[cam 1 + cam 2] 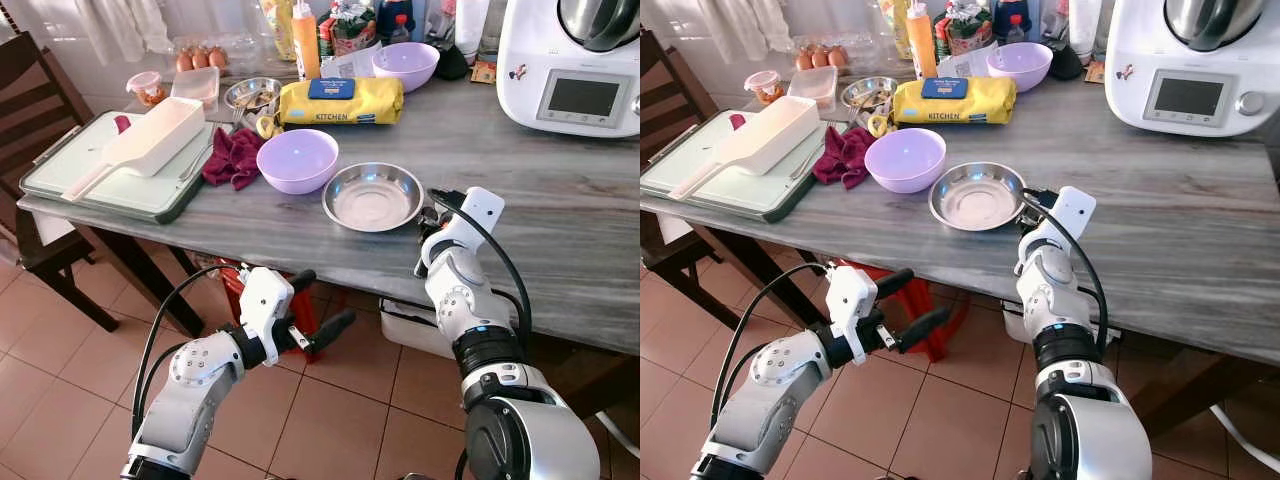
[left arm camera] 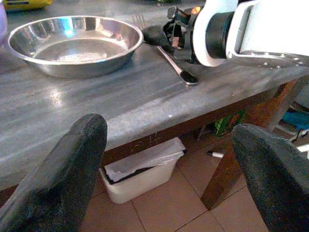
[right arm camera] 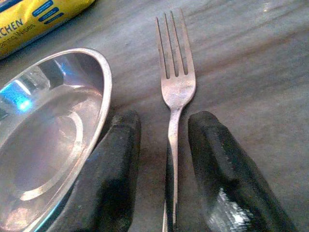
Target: Setting the table
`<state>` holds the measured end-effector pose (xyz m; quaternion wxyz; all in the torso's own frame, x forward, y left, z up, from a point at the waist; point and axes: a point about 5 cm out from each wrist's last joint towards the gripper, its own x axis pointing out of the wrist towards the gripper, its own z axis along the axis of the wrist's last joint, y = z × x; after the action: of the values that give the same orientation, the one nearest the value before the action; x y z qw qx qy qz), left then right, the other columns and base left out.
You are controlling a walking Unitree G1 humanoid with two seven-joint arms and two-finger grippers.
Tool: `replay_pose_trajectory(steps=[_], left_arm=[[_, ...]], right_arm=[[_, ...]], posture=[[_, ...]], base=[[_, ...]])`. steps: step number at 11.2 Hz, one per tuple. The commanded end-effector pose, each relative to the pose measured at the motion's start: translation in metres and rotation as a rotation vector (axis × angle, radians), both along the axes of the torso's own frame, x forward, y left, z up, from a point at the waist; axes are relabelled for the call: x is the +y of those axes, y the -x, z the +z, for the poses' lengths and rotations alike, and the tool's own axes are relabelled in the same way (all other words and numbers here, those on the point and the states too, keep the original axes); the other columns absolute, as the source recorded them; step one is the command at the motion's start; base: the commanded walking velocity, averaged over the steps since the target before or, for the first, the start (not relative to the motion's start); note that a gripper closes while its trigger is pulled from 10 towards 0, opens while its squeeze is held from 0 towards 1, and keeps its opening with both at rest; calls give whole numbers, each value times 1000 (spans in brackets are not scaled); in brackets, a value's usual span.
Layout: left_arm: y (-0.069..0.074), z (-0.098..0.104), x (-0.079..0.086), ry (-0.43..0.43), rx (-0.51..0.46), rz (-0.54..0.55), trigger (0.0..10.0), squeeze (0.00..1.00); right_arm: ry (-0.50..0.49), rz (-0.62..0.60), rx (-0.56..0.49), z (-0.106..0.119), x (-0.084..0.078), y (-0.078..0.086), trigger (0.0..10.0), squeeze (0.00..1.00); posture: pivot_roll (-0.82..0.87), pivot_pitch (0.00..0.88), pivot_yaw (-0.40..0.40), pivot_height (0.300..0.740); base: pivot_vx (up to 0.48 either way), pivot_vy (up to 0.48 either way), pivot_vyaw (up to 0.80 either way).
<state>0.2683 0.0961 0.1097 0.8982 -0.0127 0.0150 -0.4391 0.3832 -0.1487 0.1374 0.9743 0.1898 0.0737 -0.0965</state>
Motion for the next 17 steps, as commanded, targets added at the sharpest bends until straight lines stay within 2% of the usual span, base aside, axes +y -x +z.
replay_pose_trajectory(steps=[1, 2, 3, 4, 7, 9, 11, 17], left_arm=[[-1, -4, 4, -23, 9, 16, 10000, 0], [-1, -4, 4, -25, 12, 16, 10000, 0], [0, -5, 4, -27, 15, 16, 10000, 0], [0, -5, 4, -33, 17, 14, 10000, 0], [0, -6, 4, -37, 19, 15, 10000, 0], [0, -6, 4, -38, 19, 21, 10000, 0], [0, -7, 4, -38, 20, 28, 10000, 0], [-1, -8, 1, -45, 31, 14, 10000, 0]], right_arm=[[-14, 5, 77, -19, 1, 7, 10000, 1000], [-5, 13, 106, -26, -1, 10, 10000, 1000], [5, 28, 121, -29, -2, 11, 10000, 208], [19, 39, 129, -28, -4, 11, 10000, 0], [132, 45, 189, -28, -12, 10, 10000, 0], [186, 46, 188, -31, -8, 16, 10000, 0], [296, 39, 162, -32, -9, 29, 10000, 0], [305, 61, 217, -37, -10, 38, 10000, 0]], posture=[[-61, 103, 116, 740], [-61, 104, 115, 740], [-61, 105, 115, 740], [-62, 106, 117, 740], [-63, 108, 114, 740], [-59, 109, 110, 740], [-62, 109, 112, 740], [-72, 111, 117, 740]], base=[[0, 0, 0], [0, 0, 0], [0, 0, 0], [0, 0, 0], [0, 0, 0], [0, 0, 0], [0, 0, 0], [0, 0, 0]])
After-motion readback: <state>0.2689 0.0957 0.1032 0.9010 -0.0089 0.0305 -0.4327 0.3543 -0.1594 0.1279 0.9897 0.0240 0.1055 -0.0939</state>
